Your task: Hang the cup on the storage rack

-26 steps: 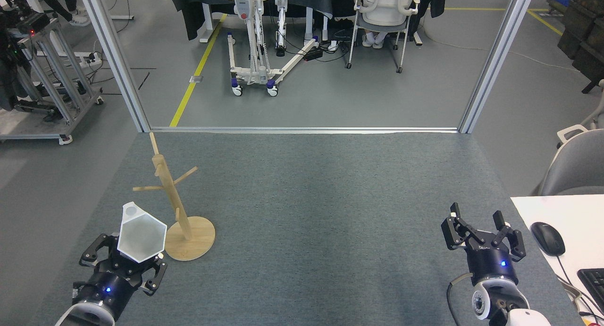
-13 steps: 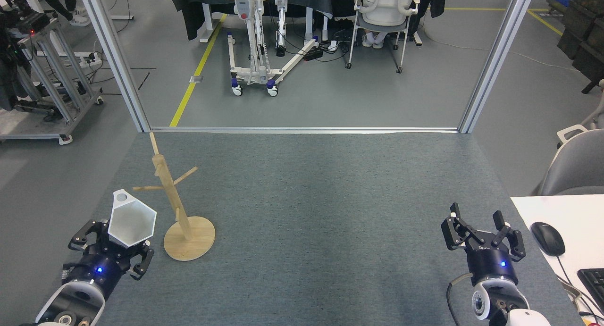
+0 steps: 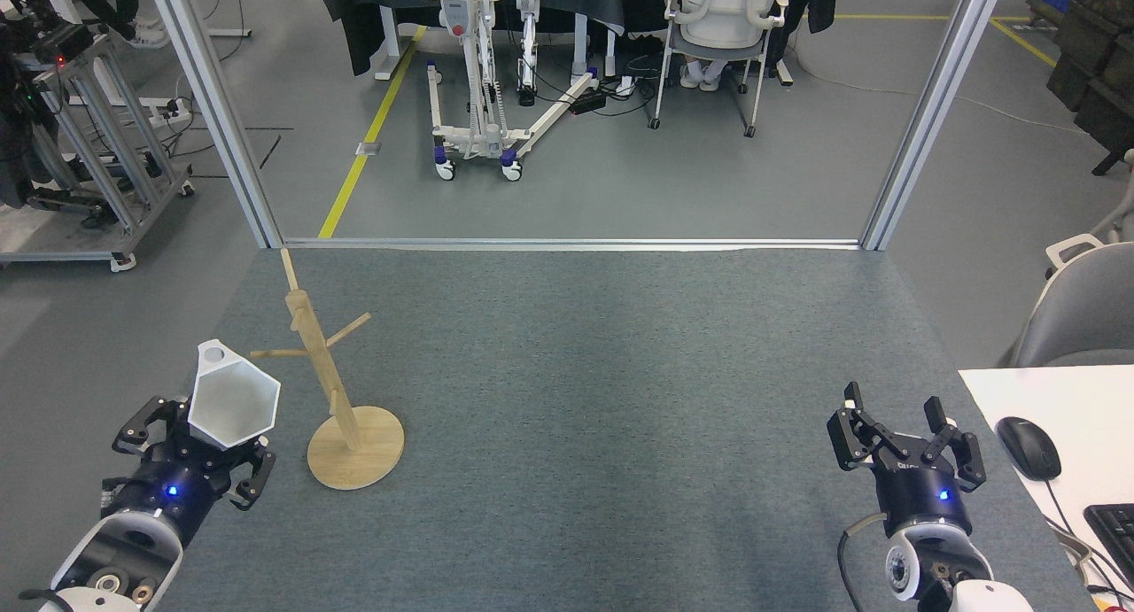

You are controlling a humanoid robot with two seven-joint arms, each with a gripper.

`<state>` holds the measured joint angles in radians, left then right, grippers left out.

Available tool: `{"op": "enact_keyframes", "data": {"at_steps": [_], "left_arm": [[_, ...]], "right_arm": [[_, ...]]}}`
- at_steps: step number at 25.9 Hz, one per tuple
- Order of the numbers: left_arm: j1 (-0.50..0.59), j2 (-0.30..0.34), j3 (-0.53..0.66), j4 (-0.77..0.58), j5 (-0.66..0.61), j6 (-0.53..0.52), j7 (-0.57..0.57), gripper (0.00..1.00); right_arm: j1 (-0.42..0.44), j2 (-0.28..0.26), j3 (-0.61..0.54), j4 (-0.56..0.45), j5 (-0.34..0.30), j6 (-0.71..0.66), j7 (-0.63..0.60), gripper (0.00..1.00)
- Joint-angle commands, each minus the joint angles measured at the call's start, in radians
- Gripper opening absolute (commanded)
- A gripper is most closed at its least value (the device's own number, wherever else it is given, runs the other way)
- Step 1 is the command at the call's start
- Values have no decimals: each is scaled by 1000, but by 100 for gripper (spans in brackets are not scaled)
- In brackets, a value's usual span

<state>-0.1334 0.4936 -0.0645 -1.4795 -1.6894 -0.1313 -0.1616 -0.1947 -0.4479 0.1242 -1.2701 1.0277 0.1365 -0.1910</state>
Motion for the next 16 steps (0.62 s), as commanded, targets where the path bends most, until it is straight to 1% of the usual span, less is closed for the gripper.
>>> {"op": "enact_keyframes", "data": {"at_steps": [1, 7, 11, 16], "left_arm": [[1, 2, 0, -5, -3, -17, 5, 9], [8, 3, -2, -27, -4, -53, 11, 9], [5, 3, -2, -31, -7, -59, 13, 9], [1, 3, -2, -31, -12, -73, 13, 9]], "right_arm": [[0, 0, 0, 0, 0, 0, 1, 99], [0, 2, 0, 0, 0, 2, 1, 99], [-3, 15, 0, 0, 11, 2, 1, 99], [-3, 17, 0, 0, 12, 2, 1, 99]]}}
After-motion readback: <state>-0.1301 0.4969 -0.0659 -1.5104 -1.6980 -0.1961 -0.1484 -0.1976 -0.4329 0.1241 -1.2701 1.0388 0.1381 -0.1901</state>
